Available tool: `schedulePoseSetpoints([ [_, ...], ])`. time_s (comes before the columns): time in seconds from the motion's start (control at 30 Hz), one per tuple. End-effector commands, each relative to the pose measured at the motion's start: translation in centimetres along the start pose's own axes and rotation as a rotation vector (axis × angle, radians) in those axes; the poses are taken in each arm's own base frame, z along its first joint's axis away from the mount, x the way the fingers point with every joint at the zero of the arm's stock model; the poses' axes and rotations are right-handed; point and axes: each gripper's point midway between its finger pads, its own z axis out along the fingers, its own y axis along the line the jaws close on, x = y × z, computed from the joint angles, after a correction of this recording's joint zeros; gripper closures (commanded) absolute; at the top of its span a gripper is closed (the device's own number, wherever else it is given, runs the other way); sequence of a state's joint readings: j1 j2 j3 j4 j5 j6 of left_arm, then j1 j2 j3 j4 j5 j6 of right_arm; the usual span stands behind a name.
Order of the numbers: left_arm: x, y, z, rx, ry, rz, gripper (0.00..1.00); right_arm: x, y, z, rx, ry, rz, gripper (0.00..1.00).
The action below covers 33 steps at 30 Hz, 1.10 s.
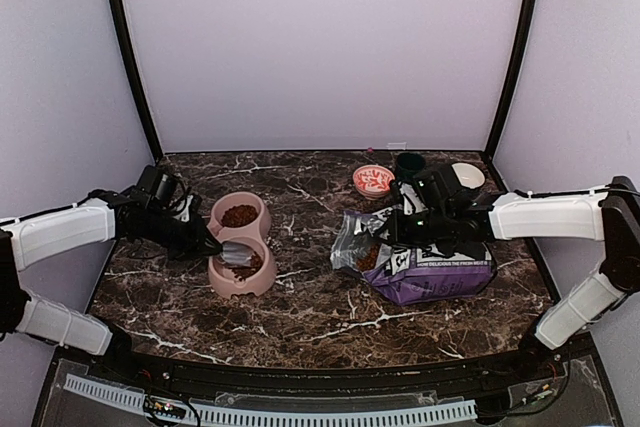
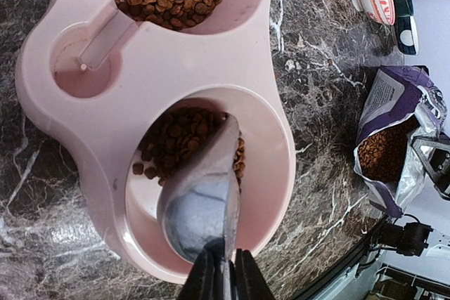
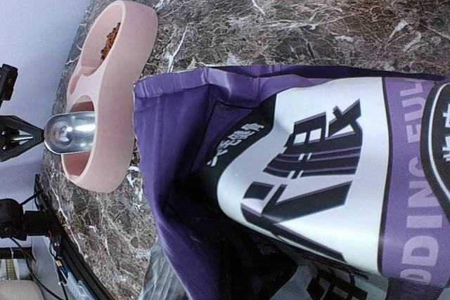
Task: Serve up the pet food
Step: Move the pet food bowl to the center of the board.
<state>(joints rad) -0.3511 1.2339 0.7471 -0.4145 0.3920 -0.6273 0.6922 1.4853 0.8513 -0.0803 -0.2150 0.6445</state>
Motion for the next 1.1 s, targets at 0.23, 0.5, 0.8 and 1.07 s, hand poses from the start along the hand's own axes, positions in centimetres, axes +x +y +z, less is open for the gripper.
schedulePoseSetpoints([
  [0.23, -2.8, 1.2, 1.8, -0.109, -0.040, 0.080, 1.00, 0.7, -2.8, -0.7, 0.090, 0.015, 0.031, 1.00],
  [0.5, -4.2, 0.5, 1.4, -0.145, -0.061, 0.135, 1.00, 0.3, -2.4, -1.1, 0.089, 0.004, 0.033, 1.00],
  [0.8, -3.2, -0.5, 0.1, -0.210, -0.058, 0.214, 1.00, 0.5, -2.0, -1.8, 0.070, 0.000, 0.053, 1.00],
  [1.07, -3.4, -1.2, -1.6, -0.288, -0.071, 0.284, 1.00, 0.8, -1.7, -2.2, 0.051, 0.002, 0.071, 1.00],
])
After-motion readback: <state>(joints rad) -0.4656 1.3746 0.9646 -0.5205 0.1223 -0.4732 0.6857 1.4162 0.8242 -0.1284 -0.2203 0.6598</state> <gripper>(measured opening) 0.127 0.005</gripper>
